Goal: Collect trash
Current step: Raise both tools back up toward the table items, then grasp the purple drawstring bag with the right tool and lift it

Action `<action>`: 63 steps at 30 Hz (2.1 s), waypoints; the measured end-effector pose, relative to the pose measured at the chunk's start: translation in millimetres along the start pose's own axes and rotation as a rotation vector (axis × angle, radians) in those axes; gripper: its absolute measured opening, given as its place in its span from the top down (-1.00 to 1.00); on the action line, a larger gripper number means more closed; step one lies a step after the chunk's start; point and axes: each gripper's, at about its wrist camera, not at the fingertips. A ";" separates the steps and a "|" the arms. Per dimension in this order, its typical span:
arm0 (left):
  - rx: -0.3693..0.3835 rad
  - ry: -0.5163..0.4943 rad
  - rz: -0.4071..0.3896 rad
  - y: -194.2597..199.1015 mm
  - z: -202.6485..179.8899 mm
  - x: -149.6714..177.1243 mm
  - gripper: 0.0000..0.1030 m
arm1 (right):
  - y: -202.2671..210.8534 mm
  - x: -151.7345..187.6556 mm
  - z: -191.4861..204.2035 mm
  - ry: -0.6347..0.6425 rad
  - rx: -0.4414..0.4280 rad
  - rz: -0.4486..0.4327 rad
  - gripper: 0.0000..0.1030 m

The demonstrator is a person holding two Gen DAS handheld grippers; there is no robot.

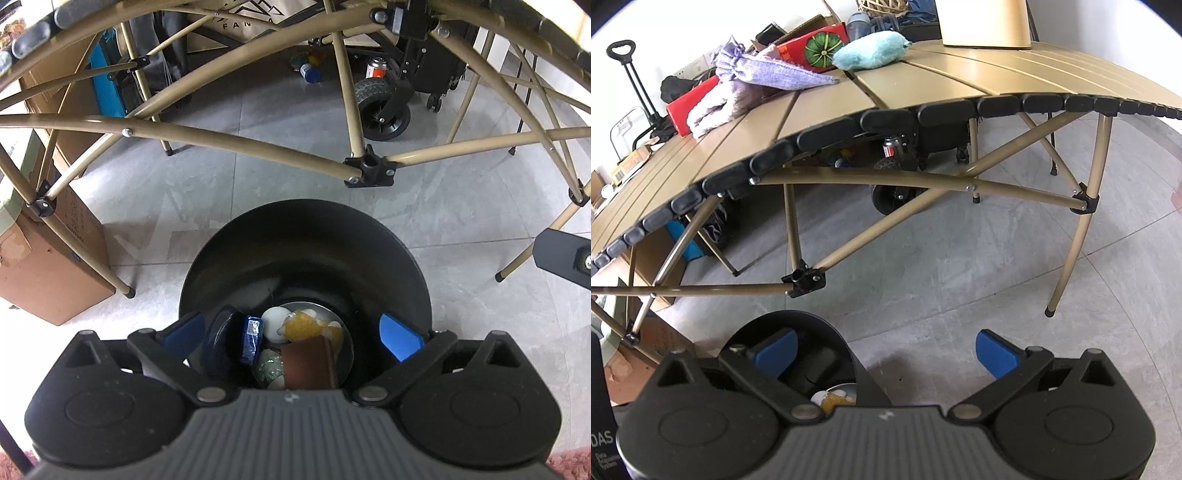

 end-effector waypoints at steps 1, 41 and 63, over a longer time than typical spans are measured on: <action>0.004 0.000 -0.009 2.6 0.4 -1.2 -1.00 | 1.1 -0.4 -0.1 -0.004 -0.001 -0.004 -1.00; 0.076 0.095 -0.724 174.3 49.1 -115.9 -1.00 | 111.2 -98.5 44.6 0.095 -0.274 -0.626 -1.00; 0.034 0.187 -0.673 98.2 72.1 -195.0 -1.00 | -49.0 -160.1 106.2 0.261 -0.072 -0.436 -0.80</action>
Point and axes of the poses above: each gripper's, at about its wrist camera, not at the fingertips, and y roughly against the way its jaws point, z to its left, x to its underside, and after that the axes turned 13 degrees about -z, right-handed
